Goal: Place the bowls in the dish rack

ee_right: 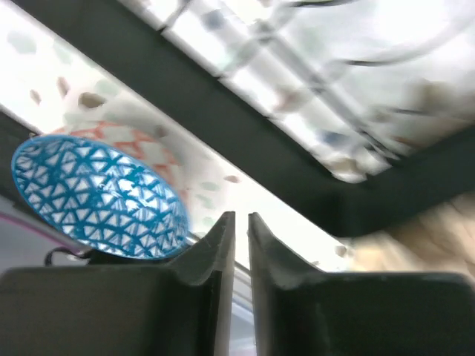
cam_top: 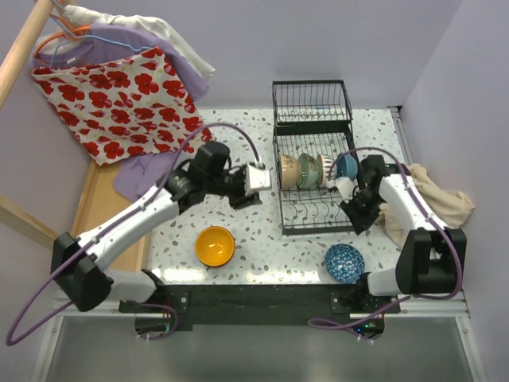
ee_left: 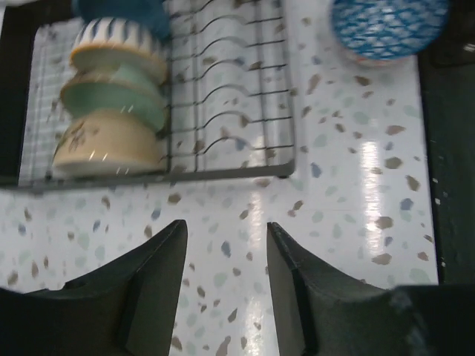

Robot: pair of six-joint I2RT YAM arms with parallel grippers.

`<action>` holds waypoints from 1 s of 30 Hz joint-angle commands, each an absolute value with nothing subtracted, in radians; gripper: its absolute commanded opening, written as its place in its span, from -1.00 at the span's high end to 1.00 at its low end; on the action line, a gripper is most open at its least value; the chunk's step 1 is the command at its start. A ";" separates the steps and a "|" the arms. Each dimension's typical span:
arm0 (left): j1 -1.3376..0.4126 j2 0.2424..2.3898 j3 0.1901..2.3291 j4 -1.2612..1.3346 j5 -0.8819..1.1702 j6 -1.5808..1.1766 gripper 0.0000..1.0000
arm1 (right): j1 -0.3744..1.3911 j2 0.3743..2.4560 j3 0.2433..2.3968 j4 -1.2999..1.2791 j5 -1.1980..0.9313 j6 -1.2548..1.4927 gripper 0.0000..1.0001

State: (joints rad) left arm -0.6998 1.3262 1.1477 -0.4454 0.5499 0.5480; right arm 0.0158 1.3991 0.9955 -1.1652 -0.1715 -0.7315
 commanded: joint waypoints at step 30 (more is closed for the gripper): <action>-1.324 1.983 1.555 -0.426 0.621 1.049 -0.04 | -0.244 1.226 1.637 -1.313 -0.233 -0.224 -0.64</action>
